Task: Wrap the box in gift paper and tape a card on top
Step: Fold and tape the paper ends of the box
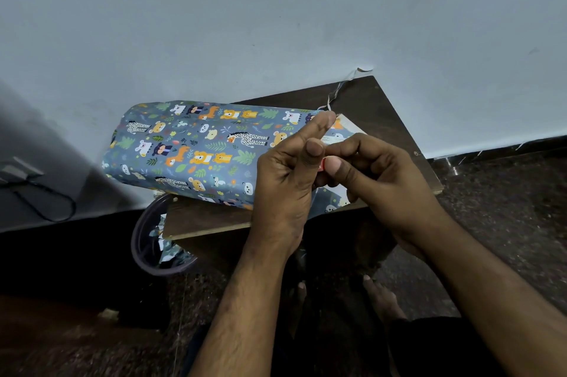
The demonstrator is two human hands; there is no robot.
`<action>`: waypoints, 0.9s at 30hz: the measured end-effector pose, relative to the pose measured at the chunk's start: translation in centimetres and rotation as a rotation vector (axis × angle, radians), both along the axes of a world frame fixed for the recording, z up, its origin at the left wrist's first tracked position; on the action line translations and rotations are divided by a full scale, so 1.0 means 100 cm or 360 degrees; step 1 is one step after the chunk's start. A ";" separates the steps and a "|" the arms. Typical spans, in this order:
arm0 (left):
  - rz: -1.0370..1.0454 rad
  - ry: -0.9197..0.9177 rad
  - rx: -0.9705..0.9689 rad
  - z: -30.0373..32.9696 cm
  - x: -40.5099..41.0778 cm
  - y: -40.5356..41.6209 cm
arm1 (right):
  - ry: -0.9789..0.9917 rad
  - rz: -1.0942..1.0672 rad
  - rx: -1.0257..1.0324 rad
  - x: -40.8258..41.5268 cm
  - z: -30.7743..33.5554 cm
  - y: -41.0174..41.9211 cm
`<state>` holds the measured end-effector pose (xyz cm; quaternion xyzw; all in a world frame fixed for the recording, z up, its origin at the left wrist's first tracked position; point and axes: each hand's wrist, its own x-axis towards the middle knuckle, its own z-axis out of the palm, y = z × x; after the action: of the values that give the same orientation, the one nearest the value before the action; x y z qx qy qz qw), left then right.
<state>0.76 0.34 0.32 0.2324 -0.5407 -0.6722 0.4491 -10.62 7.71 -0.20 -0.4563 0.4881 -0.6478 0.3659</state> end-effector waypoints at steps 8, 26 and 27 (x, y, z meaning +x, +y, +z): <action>0.0019 0.0044 0.0057 0.000 -0.003 0.001 | 0.0069 -0.0100 0.0075 -0.001 -0.002 0.000; 0.0041 0.0034 -0.0119 -0.004 0.001 -0.001 | 0.0676 -0.0561 -0.0047 0.003 0.001 0.004; 0.0032 0.0018 -0.0133 -0.004 0.002 -0.001 | 0.0723 -0.0570 -0.0044 0.002 0.000 0.004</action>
<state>0.96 0.19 -0.08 0.2150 -0.5635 -0.6458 0.4681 -10.42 8.12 -0.19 -0.5012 0.6215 -0.5899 0.1207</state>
